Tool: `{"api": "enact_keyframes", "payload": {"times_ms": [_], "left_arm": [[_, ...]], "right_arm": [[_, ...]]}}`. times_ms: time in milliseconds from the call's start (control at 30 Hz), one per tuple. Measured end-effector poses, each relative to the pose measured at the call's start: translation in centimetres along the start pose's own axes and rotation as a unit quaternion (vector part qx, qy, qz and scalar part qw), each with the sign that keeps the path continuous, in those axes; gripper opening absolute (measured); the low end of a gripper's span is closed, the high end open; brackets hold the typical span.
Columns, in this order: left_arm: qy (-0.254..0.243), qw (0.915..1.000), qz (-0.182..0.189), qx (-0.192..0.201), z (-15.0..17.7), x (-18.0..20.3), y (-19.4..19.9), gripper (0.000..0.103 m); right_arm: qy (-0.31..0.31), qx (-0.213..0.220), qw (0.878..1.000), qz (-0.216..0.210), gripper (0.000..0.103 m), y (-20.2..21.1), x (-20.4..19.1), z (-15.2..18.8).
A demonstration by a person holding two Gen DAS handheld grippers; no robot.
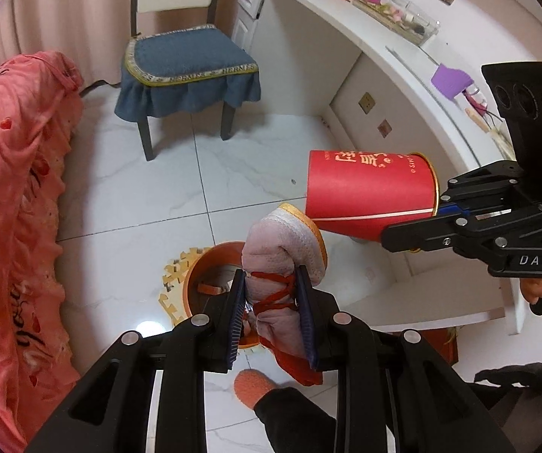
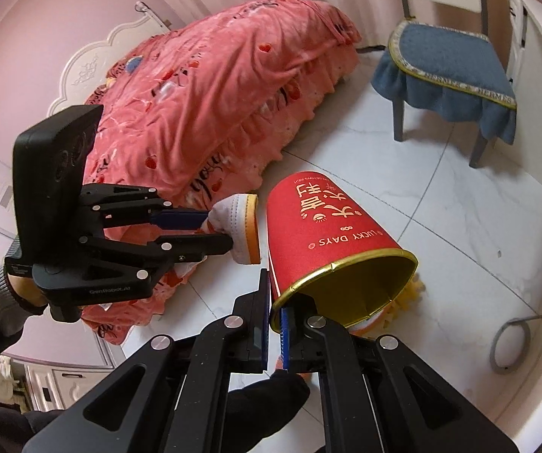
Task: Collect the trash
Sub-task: 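Carry the plush and red paper cup with both tools over the orange bin, then open both tools to drop the plush and red cup into the bin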
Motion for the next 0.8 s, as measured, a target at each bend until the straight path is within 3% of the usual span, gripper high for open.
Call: {"api": "enact_keyframes", "payload": {"times_ms": [200, 400, 800], "left_arm": [[0.001, 0.9999, 0.001, -0.017, 0.0, -0.9, -1.9, 0.028], [-0.004, 0.9997, -0.008, -0.024, -0.3, -0.7, -2.8, 0.047], [0.008, 0.9994, -0.009, -0.033, 0.2, -1.6, -2.5, 0.047]], "right_arm": [[-0.024, -0.011, 1.0, 0.01, 0.005, -2.2, 2.2, 0.2], [-0.035, -0.018, 0.999, 0.01, 0.005, -3.0, 3.3, 0.5], [-0.025, -0.033, 0.999, 0.005, 0.009, -4.9, 2.5, -0.1]]}}
Point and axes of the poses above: each gripper's, at about its wrist camera, not at the fingertips, and y roughly against the way its jaws point, x to its right, z to its underside, the point moved 3 cm from there along -y, roughly the way its jaws point, and after that the axes turned 5 degrees about -z, right-handed, at the moved point
